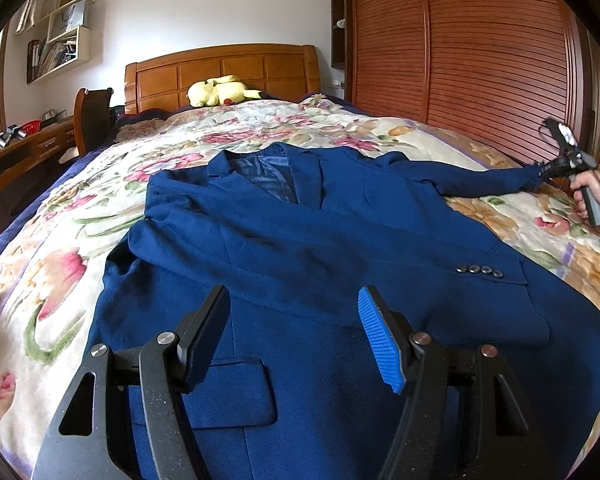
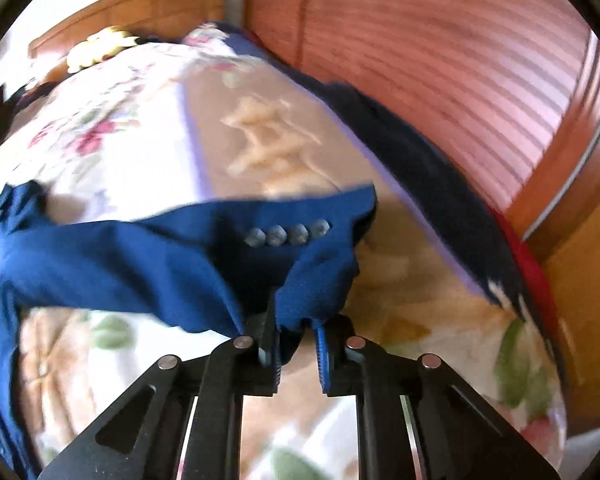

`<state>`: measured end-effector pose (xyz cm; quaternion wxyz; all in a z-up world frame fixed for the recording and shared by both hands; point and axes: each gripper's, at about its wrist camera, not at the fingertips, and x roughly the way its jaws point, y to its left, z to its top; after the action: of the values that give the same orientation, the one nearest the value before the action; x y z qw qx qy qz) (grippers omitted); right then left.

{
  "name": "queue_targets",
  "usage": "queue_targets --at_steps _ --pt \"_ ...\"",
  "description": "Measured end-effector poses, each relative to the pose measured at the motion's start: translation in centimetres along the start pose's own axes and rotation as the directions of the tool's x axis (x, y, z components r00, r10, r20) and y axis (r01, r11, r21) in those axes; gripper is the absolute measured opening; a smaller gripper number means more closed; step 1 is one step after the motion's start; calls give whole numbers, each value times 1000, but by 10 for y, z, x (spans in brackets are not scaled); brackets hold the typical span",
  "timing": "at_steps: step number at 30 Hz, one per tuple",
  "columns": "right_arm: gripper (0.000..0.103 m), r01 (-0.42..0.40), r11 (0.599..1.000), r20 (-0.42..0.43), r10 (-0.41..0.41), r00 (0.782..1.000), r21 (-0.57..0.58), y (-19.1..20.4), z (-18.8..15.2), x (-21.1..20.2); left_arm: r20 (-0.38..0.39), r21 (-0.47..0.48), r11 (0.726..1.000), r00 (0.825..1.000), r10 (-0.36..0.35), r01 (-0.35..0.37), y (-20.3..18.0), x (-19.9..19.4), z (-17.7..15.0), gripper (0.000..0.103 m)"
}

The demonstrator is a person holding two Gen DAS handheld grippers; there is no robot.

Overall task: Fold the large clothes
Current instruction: 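Lift the grasped sleeve with the right tool and carry it over the blazer front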

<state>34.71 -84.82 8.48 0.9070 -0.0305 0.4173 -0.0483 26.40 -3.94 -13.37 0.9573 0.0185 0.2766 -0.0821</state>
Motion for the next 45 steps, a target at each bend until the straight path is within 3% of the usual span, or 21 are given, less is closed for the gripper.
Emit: queue_targets --at_steps 8,14,21,27,31,36,45 --pt "11 -41 978 157 74 985 -204 74 9 -118 -6 17 1000 1000 5 -4 2 -13 3 68" --pt "11 -37 939 247 127 961 -342 137 -3 -198 25 36 999 999 -21 20 10 -43 4 68" --pt "10 -56 903 314 205 927 -426 197 -33 -263 41 9 999 998 -40 40 37 -70 -2 68" --pt "10 -112 861 343 313 886 -497 257 -61 -293 64 -49 998 998 -23 26 74 -101 -7 68" --pt "10 -141 815 321 372 871 -562 298 -86 -301 81 -59 998 997 5 0 91 -115 -14 68" --pt "10 -207 781 256 423 869 -590 317 -116 -294 85 -75 997 996 23 -17 106 -121 -18 68" --pt "11 -333 770 132 471 872 -545 329 -147 -252 83 -91 996 996 24 -16 120 -123 -23 68"
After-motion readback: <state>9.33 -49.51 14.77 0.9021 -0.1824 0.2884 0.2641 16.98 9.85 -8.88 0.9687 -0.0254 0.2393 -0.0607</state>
